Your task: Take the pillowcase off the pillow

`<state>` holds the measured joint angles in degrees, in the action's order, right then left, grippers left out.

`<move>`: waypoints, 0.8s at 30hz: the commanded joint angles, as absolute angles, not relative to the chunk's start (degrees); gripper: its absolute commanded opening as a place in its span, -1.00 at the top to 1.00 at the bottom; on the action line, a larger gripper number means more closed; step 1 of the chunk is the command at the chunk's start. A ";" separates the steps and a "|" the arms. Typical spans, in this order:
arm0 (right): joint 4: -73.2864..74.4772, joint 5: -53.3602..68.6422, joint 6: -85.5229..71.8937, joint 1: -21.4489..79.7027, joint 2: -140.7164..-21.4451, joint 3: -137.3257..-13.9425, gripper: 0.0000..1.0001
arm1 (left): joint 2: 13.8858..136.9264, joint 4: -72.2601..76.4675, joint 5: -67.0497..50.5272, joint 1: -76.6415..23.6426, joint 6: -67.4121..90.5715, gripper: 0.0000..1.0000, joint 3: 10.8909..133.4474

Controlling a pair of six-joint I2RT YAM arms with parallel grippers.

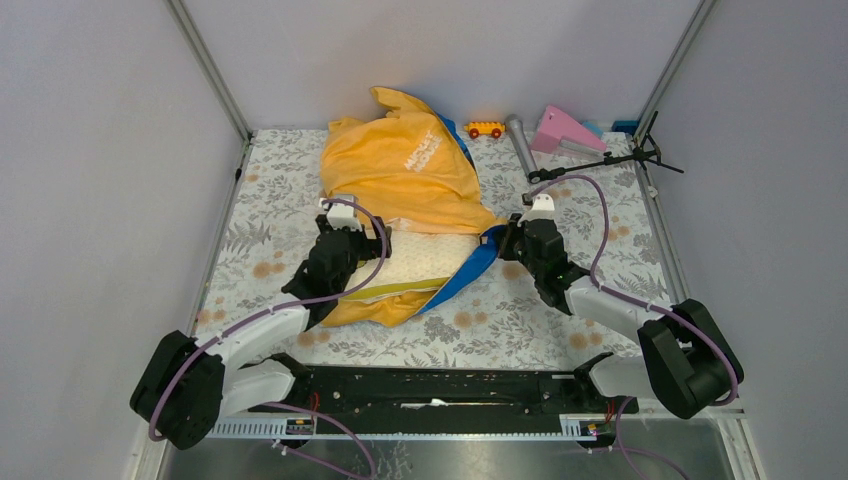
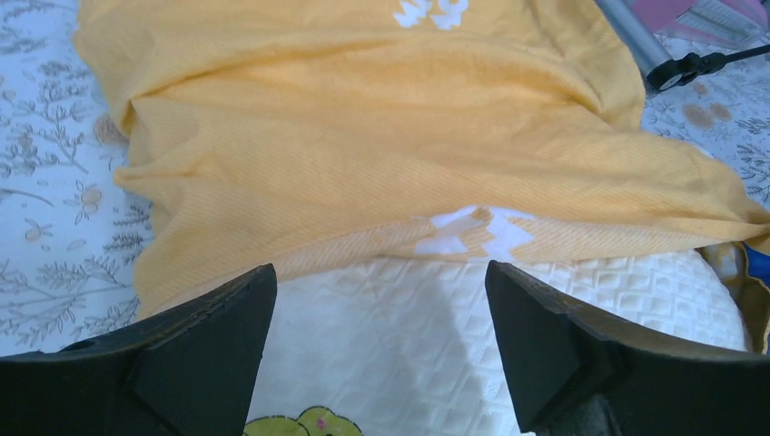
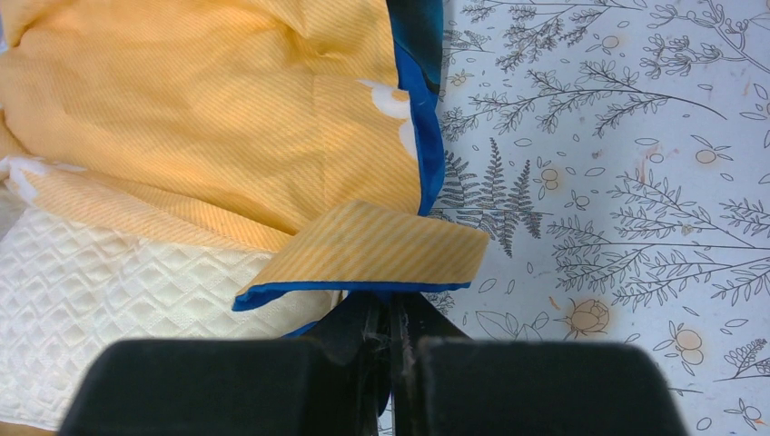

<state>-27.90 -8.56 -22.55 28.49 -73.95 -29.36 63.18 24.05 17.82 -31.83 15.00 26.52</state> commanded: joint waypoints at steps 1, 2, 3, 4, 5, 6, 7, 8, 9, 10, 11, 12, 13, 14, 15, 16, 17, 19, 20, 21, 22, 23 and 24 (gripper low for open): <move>-29.10 -11.78 -23.27 28.46 -73.65 -29.66 1.00 | 66.57 27.51 16.69 -31.99 8.77 -0.93 27.82; -29.09 -11.60 -23.33 28.47 -73.95 -29.79 1.00 | 67.89 27.10 16.70 -31.95 8.43 -0.94 28.63; -29.09 -11.23 -23.37 28.43 -74.11 -29.94 1.00 | 69.10 26.11 16.44 -31.99 8.17 -0.94 29.58; -29.03 -10.89 -23.44 28.43 -74.21 -30.19 1.00 | 70.73 25.27 15.52 -31.97 7.95 -0.93 30.64; -28.96 -10.63 -23.46 28.46 -74.27 -30.17 1.00 | 71.90 24.40 15.20 -31.99 7.92 -0.93 31.52; -29.00 -10.56 -23.49 28.45 -74.28 -30.15 1.00 | 72.90 23.55 15.28 -31.98 7.95 -0.93 32.37; -29.00 -10.48 -23.52 28.41 -74.31 -30.17 1.00 | 73.70 22.91 16.02 -31.99 8.18 -0.93 33.02; -29.00 -10.47 -23.55 28.45 -74.27 -30.20 1.00 | 74.33 22.34 17.21 -31.93 8.64 -0.93 33.34; -29.00 -10.34 -23.53 28.40 -74.36 -30.21 1.00 | 74.92 22.18 18.36 -31.84 9.00 -0.96 33.73; -29.00 -10.25 -23.62 28.41 -74.44 -30.19 1.00 | 75.61 21.97 19.05 -31.59 9.17 -0.98 34.20; -29.00 -10.07 -23.76 28.40 -74.61 -30.28 1.00 | 76.51 21.27 19.30 -31.16 9.33 -0.98 35.09; -29.00 -9.92 -23.77 28.42 -74.85 -30.37 1.00 | 77.38 20.28 19.52 -30.64 9.65 -0.98 36.22; -28.96 -9.73 -23.79 28.43 -75.00 -30.53 1.00 | 78.48 19.17 19.56 -30.19 10.12 -0.98 37.28; -28.92 -9.61 -23.75 28.36 -75.18 -30.57 1.00 | 79.35 18.06 19.42 -29.87 10.51 -0.93 38.43; -28.85 -9.56 -23.72 28.44 -75.35 -30.65 1.00 | 80.23 17.27 19.04 -29.62 10.81 -0.80 39.09; -28.77 -9.58 -23.69 28.42 -75.51 -30.75 1.00 | 80.77 16.68 18.43 -29.36 11.11 -0.57 39.59; -28.57 -9.58 -23.57 28.41 -75.66 -30.94 1.00 | 81.07 16.48 17.73 -29.23 11.34 -0.23 39.78; -28.23 -9.44 -23.31 28.46 -75.89 -31.21 1.00 | 80.66 16.56 17.04 -29.18 11.78 0.63 39.71; -28.14 -9.16 -23.07 28.40 -76.16 -31.39 1.00 | 79.96 16.73 16.97 -29.18 11.85 0.95 39.34; -27.98 -8.74 -22.87 28.40 -76.43 -31.60 1.00 | 78.75 17.09 16.63 -29.25 12.05 1.00 38.77; -27.70 -8.21 -22.69 28.46 -76.92 -31.92 1.00 | 77.39 17.52 16.17 -29.37 12.31 1.00 37.99; -27.39 -7.40 -22.52 28.42 -77.58 -32.36 1.00 | 75.66 18.26 15.66 -29.62 12.38 1.00 37.06; -27.08 -6.35 -22.34 28.46 -78.33 -32.92 1.00 | 73.88 19.27 14.85 -29.88 12.35 1.00 35.59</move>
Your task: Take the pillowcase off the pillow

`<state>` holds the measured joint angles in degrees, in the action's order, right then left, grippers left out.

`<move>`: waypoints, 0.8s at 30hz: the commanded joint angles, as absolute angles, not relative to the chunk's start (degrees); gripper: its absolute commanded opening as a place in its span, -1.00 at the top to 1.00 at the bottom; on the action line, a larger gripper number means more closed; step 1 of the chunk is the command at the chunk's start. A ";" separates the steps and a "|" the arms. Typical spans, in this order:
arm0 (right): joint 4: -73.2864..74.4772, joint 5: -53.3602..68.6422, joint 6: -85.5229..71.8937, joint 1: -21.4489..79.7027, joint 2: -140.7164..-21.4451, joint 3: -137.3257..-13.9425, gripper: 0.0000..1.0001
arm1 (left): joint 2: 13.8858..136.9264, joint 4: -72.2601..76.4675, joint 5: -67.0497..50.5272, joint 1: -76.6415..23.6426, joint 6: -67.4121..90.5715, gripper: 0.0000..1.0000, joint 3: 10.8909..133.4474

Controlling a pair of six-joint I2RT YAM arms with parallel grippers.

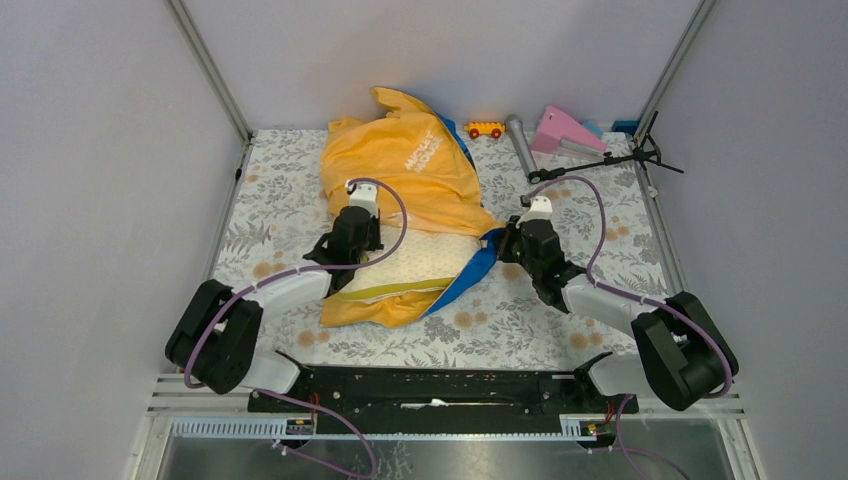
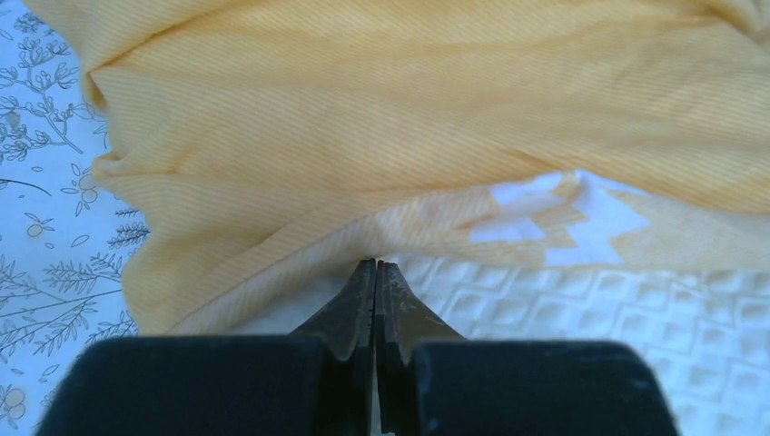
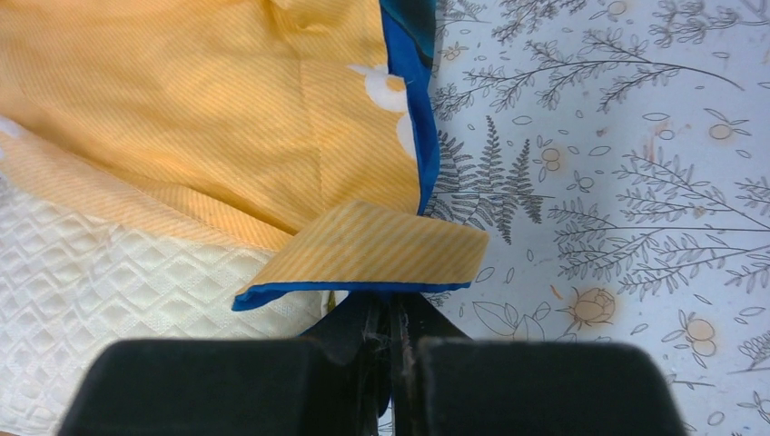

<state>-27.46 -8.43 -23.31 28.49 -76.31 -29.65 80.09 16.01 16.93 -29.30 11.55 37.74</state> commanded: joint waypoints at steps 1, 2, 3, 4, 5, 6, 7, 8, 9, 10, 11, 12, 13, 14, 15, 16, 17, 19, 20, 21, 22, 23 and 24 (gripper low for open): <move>-26.81 -4.88 -22.05 28.47 -79.51 -33.65 1.00 | 71.68 20.42 13.25 -30.22 12.08 1.00 34.47; -26.42 -1.89 -21.72 28.44 -81.15 -34.69 1.00 | 70.27 22.17 9.52 -30.31 11.23 1.00 33.48; -25.54 1.15 -21.52 28.47 -82.91 -36.57 1.00 | 69.47 23.81 4.67 -30.51 10.58 1.00 32.86; -24.47 3.92 -21.16 28.40 -85.07 -38.25 1.00 | 69.14 25.52 -2.50 -30.95 10.02 1.00 32.57; -23.50 6.70 -21.01 28.40 -86.98 -40.02 1.00 | 69.20 26.66 -6.55 -31.66 9.32 1.00 32.71; -22.43 8.80 -20.93 28.43 -89.02 -41.47 1.00 | 69.56 27.08 -9.48 -33.17 8.38 1.00 33.17; -21.44 9.97 -21.03 28.47 -90.78 -42.91 1.00 | 70.05 27.06 -10.96 -34.87 7.16 1.00 33.74; -20.08 10.35 -21.37 28.47 -92.11 -44.00 1.00 | 70.50 26.76 -11.29 -36.78 5.86 1.00 34.23; -19.11 10.22 -21.63 28.40 -93.41 -44.92 1.00 | 70.95 26.66 -11.49 -38.52 4.56 1.00 34.59; -18.29 9.46 -21.74 28.43 -93.92 -45.44 1.00 | 71.36 26.78 -12.03 -40.27 3.35 1.00 34.84; -17.60 8.52 -21.77 28.43 -94.10 -45.71 1.00 | 71.86 27.03 -13.25 -41.66 2.43 1.00 35.14; -17.21 7.47 -21.91 28.39 -94.01 -45.78 1.00 | 72.48 27.08 -14.97 -42.99 1.63 1.00 35.66; -16.88 6.06 -22.15 28.39 -93.71 -45.77 1.00 | 73.10 26.90 -16.21 -44.29 0.92 1.00 36.13; -16.72 4.61 -22.32 28.38 -93.17 -45.51 1.00 | 73.77 26.63 -17.02 -45.57 0.50 1.00 36.74; -16.78 3.09 -22.45 28.38 -92.70 -45.10 1.00 | 74.46 26.26 -17.51 -46.89 -0.30 1.00 37.27; -16.79 1.87 -22.49 28.39 -92.23 -44.68 1.00 | 75.30 25.75 -17.76 -48.03 -1.33 1.00 37.96; -16.74 0.64 -22.46 28.36 -91.66 -44.39 1.00 | 75.80 25.41 -17.84 -48.99 -1.78 1.00 38.35; -16.94 -1.88 -22.31 28.37 -90.96 -44.07 1.00 | 76.07 25.65 -17.76 -50.24 -2.13 1.00 38.57; -17.16 -3.05 -22.36 28.32 -90.89 -44.08 1.00 | 75.81 26.24 -17.75 -50.54 -1.95 1.00 38.35; -17.81 -4.14 -22.73 28.14 -91.01 -44.37 1.00 | 75.27 27.23 -17.68 -50.69 -1.56 1.00 37.73; -18.32 -4.21 -23.40 27.59 -91.53 -45.10 1.00 | 74.45 28.38 -17.18 -50.71 -1.00 1.00 36.94; -18.33 -3.11 -24.14 26.93 -92.49 -46.50 1.00 | 73.38 29.30 -16.52 -50.75 -0.71 1.00 36.13; -18.10 -1.71 -24.73 26.31 -93.76 -48.23 1.00 | 72.26 30.14 -14.35 -50.76 -0.40 1.00 35.30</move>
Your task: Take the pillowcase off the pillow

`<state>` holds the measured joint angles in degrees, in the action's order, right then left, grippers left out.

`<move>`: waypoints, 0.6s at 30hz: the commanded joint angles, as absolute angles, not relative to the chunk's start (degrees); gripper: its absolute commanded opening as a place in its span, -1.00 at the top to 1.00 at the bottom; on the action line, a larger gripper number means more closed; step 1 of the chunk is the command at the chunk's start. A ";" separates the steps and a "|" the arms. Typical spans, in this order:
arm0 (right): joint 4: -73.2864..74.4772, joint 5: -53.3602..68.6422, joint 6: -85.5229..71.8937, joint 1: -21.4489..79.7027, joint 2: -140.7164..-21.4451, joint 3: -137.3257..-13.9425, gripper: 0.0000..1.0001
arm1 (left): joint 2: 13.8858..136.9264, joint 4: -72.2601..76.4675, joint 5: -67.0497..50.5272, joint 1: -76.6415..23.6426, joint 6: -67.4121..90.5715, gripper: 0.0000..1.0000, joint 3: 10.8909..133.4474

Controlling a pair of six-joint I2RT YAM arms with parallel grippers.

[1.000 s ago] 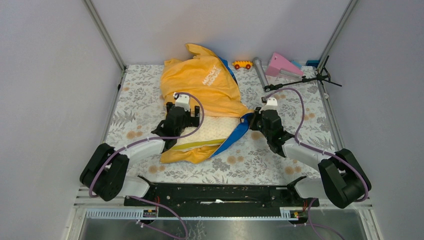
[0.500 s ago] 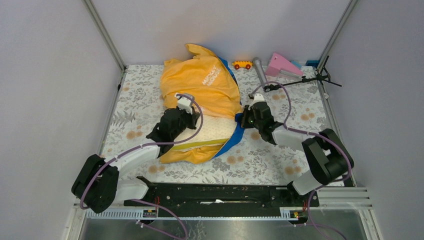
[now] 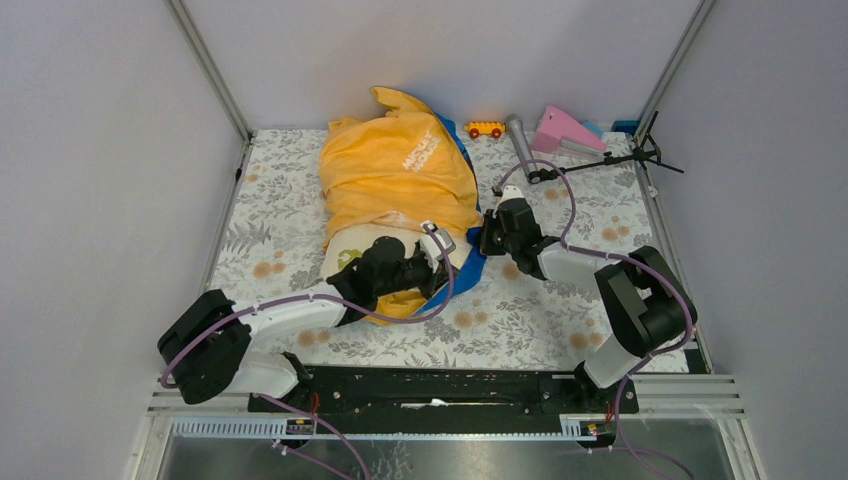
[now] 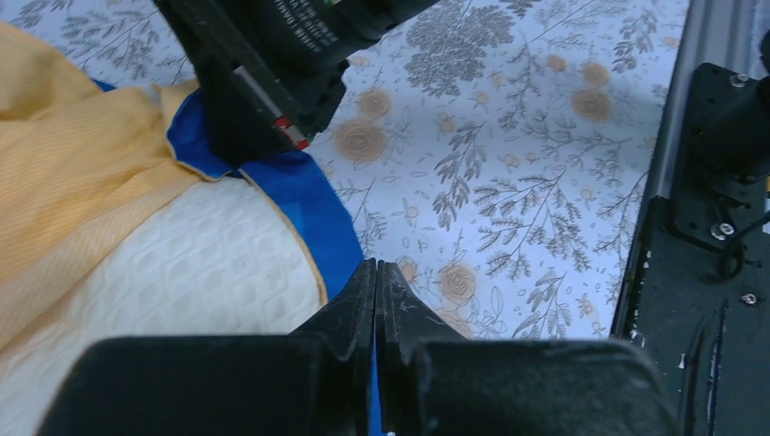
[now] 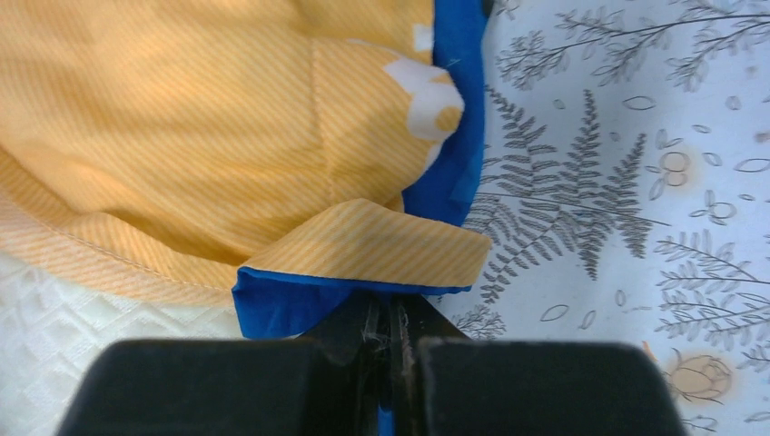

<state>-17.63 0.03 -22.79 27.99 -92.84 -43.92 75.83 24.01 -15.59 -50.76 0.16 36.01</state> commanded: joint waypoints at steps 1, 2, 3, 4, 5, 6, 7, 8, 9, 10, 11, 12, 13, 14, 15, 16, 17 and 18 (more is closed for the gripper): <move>-17.53 -0.64 -25.18 25.70 -95.16 -50.51 1.00 | 71.04 31.36 -11.09 -50.75 -0.17 1.00 34.37; -17.05 -0.25 -25.37 25.30 -96.62 -52.75 1.00 | 69.92 32.21 -7.16 -50.72 -0.18 1.00 33.34; -16.05 -0.36 -25.38 24.82 -98.27 -55.65 1.00 | 68.87 32.85 -2.57 -50.71 0.73 1.00 32.36; -14.63 -0.67 -25.33 24.26 -100.31 -58.79 1.00 | 67.78 33.52 2.05 -50.69 1.93 1.00 31.43; -13.09 -0.78 -25.25 23.45 -101.76 -61.79 1.00 | 66.66 34.37 6.60 -50.71 2.31 1.00 30.40; -11.11 -0.77 -25.30 22.49 -103.12 -65.19 1.00 | 65.40 35.19 10.33 -50.67 2.51 0.96 29.20; -8.83 -1.12 -25.38 21.45 -104.16 -68.37 1.00 | 64.14 35.92 13.42 -50.70 2.73 0.84 28.08; -6.30 -1.96 -25.40 20.44 -104.78 -71.17 1.00 | 62.97 36.36 16.12 -50.68 2.99 0.77 26.91; -4.15 -3.19 -25.17 19.50 -104.95 -73.52 0.95 | 61.84 36.60 18.31 -50.66 3.07 0.73 26.34; -2.16 -4.98 -24.58 18.76 -104.71 -75.17 0.82 | 60.80 36.64 20.06 -50.71 3.12 0.71 25.84; 0.48 -7.38 -23.74 18.31 -103.92 -76.61 0.72 | 59.93 36.72 21.95 -50.70 3.22 0.71 25.38; 2.94 -9.70 -22.54 18.20 -102.80 -77.34 0.66 | 59.16 36.88 23.35 -50.66 3.33 0.71 25.06; 4.44 -11.27 -21.25 18.19 -101.05 -77.37 0.59 | 58.81 36.84 24.53 -50.63 3.46 0.71 24.97; 5.18 -12.21 -20.38 18.22 -98.82 -76.50 0.39 | 58.66 36.63 25.43 -50.61 3.70 0.71 24.96; 5.15 -12.34 -20.20 18.17 -96.28 -74.89 0.10 | 58.69 36.57 26.03 -50.57 3.97 0.70 24.96; 4.57 -11.77 -20.55 18.19 -93.18 -71.77 -0.27 | 58.96 36.54 26.40 -50.62 4.11 0.67 25.08; 3.86 -11.11 -21.28 18.14 -90.14 -68.67 -0.71 | 59.24 36.33 26.71 -50.62 4.29 0.64 25.24; 2.69 -10.40 -22.46 18.19 -86.58 -65.49 -0.95 | 59.50 36.04 27.19 -50.62 4.52 0.62 25.38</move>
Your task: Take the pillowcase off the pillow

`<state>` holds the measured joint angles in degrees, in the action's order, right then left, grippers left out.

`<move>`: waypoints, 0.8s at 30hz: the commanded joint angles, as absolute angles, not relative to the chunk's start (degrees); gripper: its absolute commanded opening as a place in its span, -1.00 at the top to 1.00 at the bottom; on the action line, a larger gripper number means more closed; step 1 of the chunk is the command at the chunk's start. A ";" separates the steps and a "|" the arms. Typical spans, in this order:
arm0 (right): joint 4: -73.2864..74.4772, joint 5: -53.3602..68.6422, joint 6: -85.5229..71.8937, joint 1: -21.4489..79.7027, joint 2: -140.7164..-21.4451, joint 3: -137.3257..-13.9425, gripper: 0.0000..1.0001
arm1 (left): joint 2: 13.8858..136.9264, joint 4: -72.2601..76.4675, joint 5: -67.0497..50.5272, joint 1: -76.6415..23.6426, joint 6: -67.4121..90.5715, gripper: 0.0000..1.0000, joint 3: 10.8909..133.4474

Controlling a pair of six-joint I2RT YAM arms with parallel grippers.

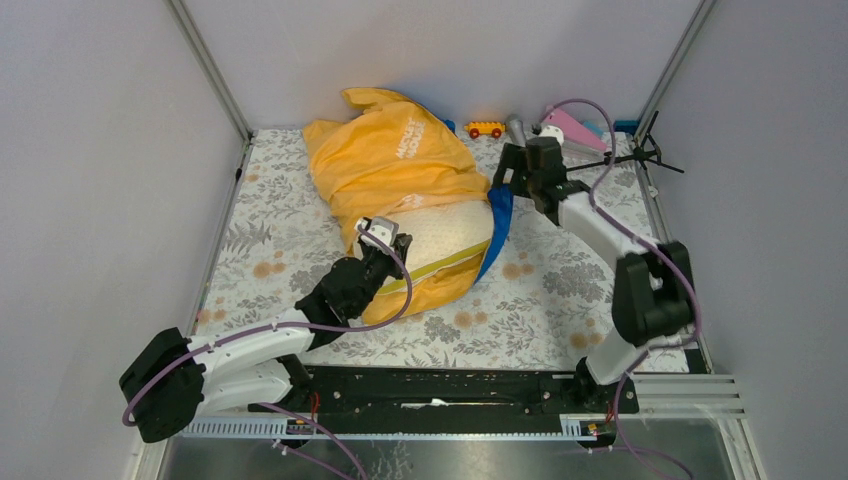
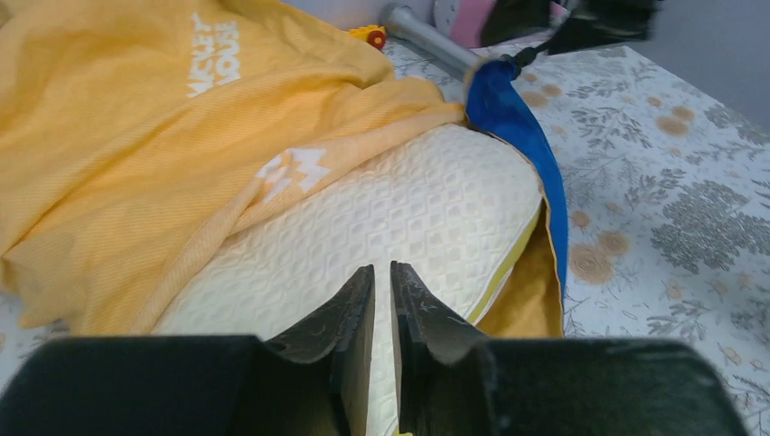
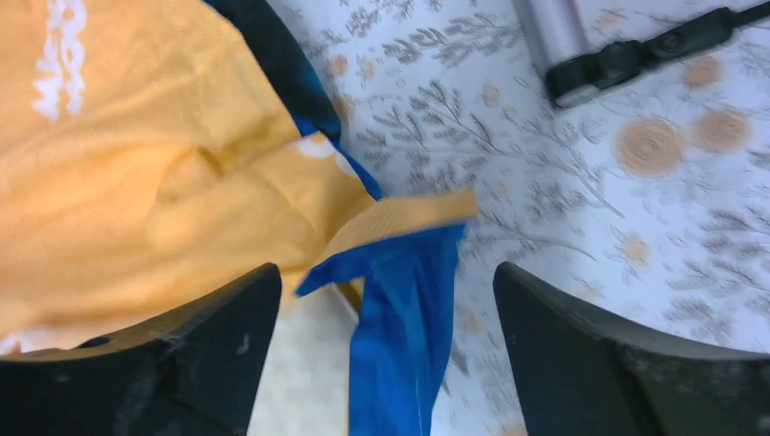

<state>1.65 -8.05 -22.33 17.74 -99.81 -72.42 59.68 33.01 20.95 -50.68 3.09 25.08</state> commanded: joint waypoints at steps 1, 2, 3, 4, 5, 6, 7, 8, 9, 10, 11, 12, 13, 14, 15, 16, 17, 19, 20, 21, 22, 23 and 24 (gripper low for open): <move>1.41 -9.85 -23.51 18.18 -83.01 -61.96 -0.99 | 59.74 35.96 27.71 -50.58 4.64 0.59 25.40; 0.71 -9.77 -24.78 18.17 -79.92 -58.92 -0.99 | 59.83 36.06 28.15 -50.56 4.66 0.56 25.28; 0.72 -9.35 -25.39 18.11 -76.66 -56.58 -0.99 | 59.89 36.28 28.79 -50.62 4.66 0.51 25.11; 1.44 -8.77 -25.70 18.11 -74.10 -54.84 -0.99 | 59.94 36.62 29.26 -50.56 4.59 0.48 24.79; 3.07 -8.30 -26.21 18.11 -71.71 -53.63 -0.99 | 59.96 36.80 29.73 -50.62 4.50 0.46 24.64; 4.78 -7.71 -26.78 18.11 -69.77 -52.62 -0.99 | 59.94 36.93 30.27 -50.62 4.48 0.45 24.55; 6.41 -6.96 -27.33 18.13 -68.09 -51.45 -0.99 | 59.99 37.10 30.58 -50.62 4.48 0.43 24.40; 7.46 -6.35 -28.19 18.11 -66.05 -50.17 -0.99 | 60.02 37.23 30.85 -50.56 4.44 0.39 24.31; 7.88 -5.64 -28.89 18.11 -65.05 -48.60 -0.99 | 60.15 37.24 31.05 -50.61 4.40 0.36 24.26; 7.84 -4.54 -29.36 18.11 -63.28 -46.90 -0.99 | 60.19 37.26 31.19 -50.62 4.40 0.34 24.26; 7.55 -3.51 -29.88 18.12 -61.83 -44.95 -0.99 | 60.27 37.27 31.28 -50.62 4.27 0.32 24.28; 6.92 -2.23 -30.56 18.17 -60.54 -43.03 -0.99 | 60.40 37.27 31.29 -50.58 4.16 0.29 24.34; 5.61 -0.67 -31.08 18.10 -59.10 -40.77 -0.99 | 60.57 37.32 31.43 -50.60 4.13 0.27 24.36; 3.96 1.49 -31.88 18.11 -57.68 -38.23 -0.99 | 60.75 37.40 31.42 -50.58 4.13 0.26 24.35; 1.48 3.42 -33.08 18.08 -56.53 -35.83 -0.99 | 61.16 37.46 31.26 -50.58 3.98 0.26 24.39; -1.78 5.38 -34.51 18.22 -55.50 -33.26 -0.99 | 61.55 37.52 31.13 -50.61 3.84 0.26 24.49; -4.25 7.08 -36.05 18.22 -54.98 -31.21 -0.99 | 61.91 37.41 31.23 -50.57 3.72 0.26 24.70; -6.96 9.45 -38.09 18.65 -55.22 -28.70 -0.99 | 62.76 37.28 31.75 -50.62 3.55 0.26 25.02; -7.24 9.74 -37.86 19.17 -55.77 -28.35 -0.99 | 63.08 37.22 31.99 -50.55 3.40 0.25 25.12; -7.04 8.90 -37.64 20.06 -56.49 -28.20 -0.99 | 63.37 37.26 32.19 -50.59 3.30 0.24 25.20; -6.92 7.86 -37.20 21.36 -57.16 -28.10 -0.98 | 63.56 37.20 32.24 -50.59 3.14 0.24 25.34; -7.12 6.85 -36.95 22.46 -57.93 -27.70 -0.98 | 63.69 36.93 32.25 -50.61 2.94 0.23 25.58; -7.72 5.74 -36.81 23.19 -58.70 -27.13 -0.96 | 63.76 36.54 32.49 -50.59 2.91 0.23 25.85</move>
<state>-1.17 5.48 -35.55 19.90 -57.12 -27.59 63.31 34.06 30.52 -50.63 3.86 24.62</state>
